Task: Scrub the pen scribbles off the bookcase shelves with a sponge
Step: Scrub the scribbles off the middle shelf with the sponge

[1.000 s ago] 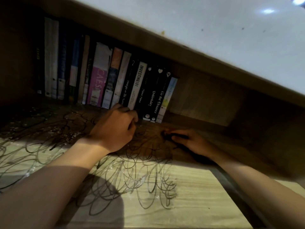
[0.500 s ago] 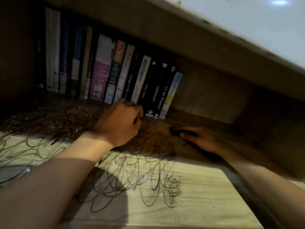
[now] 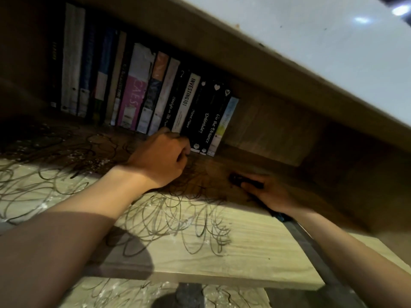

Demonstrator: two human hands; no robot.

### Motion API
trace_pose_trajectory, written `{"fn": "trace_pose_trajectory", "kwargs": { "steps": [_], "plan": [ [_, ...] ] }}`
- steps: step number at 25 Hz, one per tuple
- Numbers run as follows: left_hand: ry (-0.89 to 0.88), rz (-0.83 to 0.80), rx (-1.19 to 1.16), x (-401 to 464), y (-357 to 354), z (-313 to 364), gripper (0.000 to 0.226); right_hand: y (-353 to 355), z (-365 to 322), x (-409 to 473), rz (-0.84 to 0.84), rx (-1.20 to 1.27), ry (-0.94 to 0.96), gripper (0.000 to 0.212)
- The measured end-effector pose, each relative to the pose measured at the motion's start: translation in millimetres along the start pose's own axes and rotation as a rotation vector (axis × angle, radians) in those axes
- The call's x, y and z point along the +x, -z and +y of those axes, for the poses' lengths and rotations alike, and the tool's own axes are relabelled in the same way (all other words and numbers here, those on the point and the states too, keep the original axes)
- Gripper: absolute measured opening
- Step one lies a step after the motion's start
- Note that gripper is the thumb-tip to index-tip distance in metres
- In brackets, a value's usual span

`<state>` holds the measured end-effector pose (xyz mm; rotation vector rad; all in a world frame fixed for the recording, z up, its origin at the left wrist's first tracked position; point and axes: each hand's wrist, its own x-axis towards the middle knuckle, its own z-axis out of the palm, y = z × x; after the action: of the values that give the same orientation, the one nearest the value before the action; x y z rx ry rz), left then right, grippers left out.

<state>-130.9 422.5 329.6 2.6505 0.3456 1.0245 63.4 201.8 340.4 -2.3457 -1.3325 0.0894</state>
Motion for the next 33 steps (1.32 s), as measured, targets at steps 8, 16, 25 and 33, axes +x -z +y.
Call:
{"fn": "trace_pose_trajectory", "kwargs": {
  "steps": [8,16,25,33],
  "plan": [
    [0.063,-0.034,0.005,-2.0,-0.1,-3.9,0.018,-21.4,-49.0,-38.6,-0.155,0.064,0.102,0.028],
    [0.083,-0.064,0.010,-7.4,3.4,-2.4,0.019,-24.2,-56.5,-16.5,-0.060,0.068,-0.025,0.034],
    [0.086,-0.062,0.008,-8.6,4.4,-1.5,0.016,-5.1,-54.3,-32.7,-0.026,-0.058,-0.048,0.029],
    [0.089,-0.095,0.035,-10.2,6.7,-1.1,0.018,-21.0,-82.0,-67.3,-0.182,0.155,0.072,0.025]
  ]
}}
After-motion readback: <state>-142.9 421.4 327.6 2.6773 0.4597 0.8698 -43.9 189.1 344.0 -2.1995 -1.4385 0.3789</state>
